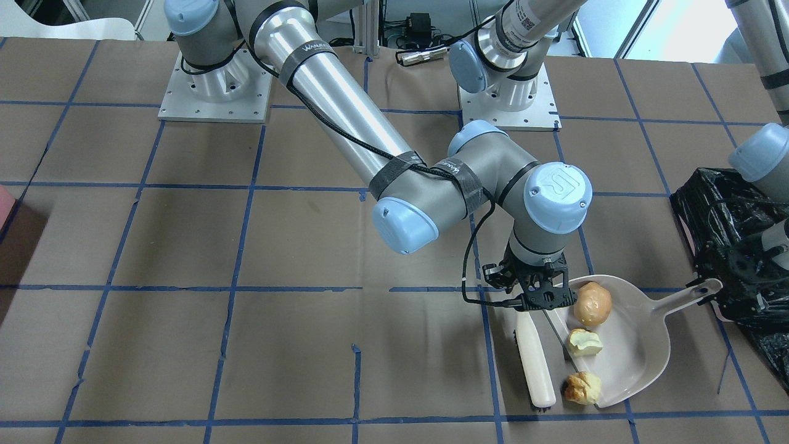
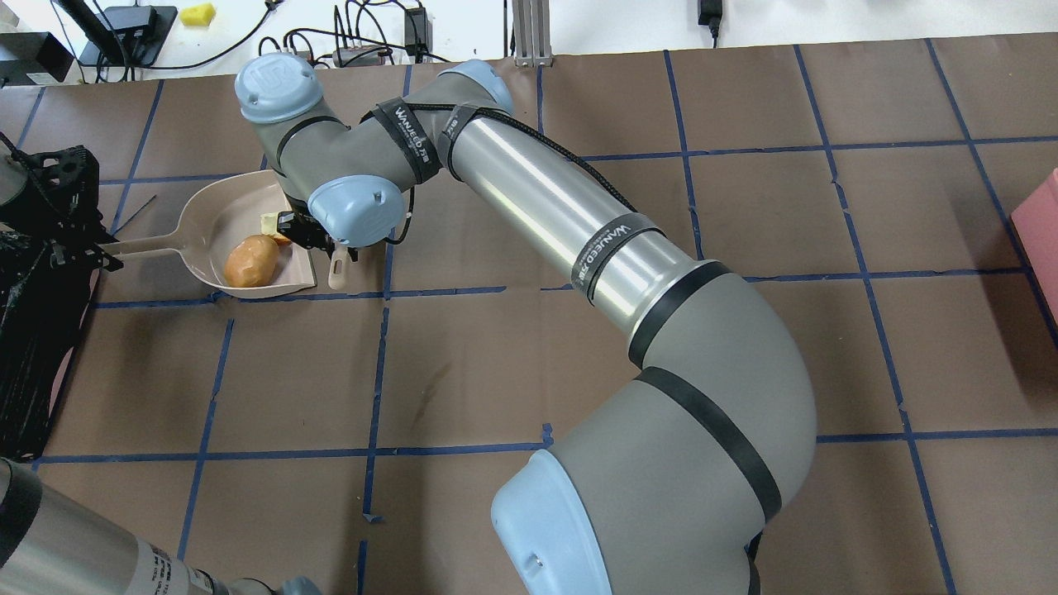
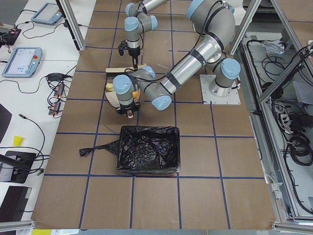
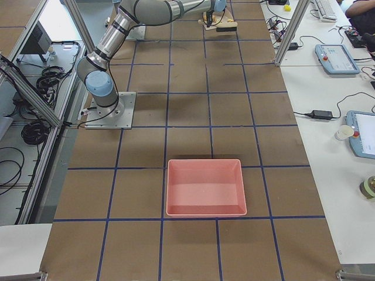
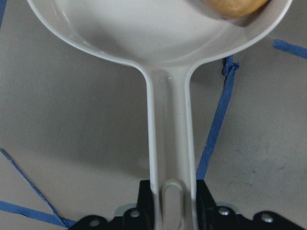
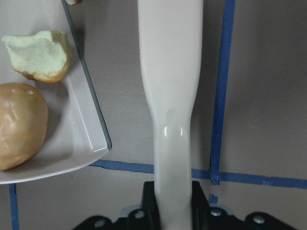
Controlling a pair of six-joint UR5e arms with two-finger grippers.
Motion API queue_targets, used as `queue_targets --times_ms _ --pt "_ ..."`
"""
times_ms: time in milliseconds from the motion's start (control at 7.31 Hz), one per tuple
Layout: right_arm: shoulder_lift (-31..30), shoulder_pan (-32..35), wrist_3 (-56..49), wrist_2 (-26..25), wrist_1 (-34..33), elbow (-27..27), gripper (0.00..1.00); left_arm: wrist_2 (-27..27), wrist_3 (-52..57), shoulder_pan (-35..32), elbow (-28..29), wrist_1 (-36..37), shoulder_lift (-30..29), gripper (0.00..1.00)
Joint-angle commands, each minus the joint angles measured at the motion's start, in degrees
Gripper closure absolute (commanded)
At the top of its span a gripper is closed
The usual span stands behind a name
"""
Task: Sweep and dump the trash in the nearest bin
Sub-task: 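Sweep the remaining bread piece into the dustpan with the brush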
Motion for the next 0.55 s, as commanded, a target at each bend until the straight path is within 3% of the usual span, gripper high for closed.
queue_targets --times_ms 0,410 --pt "0.58 -0.05 -2.11 0.00 -0.83 -0.10 0.83 -0.06 0.25 0.00 -0.06 0.27 0.04 1.00" --pt "0.49 0.21 -5.28 0.00 -1.79 -0.10 0.81 -0.06 0.25 0.09 -0.06 0.80 0.04 1.00"
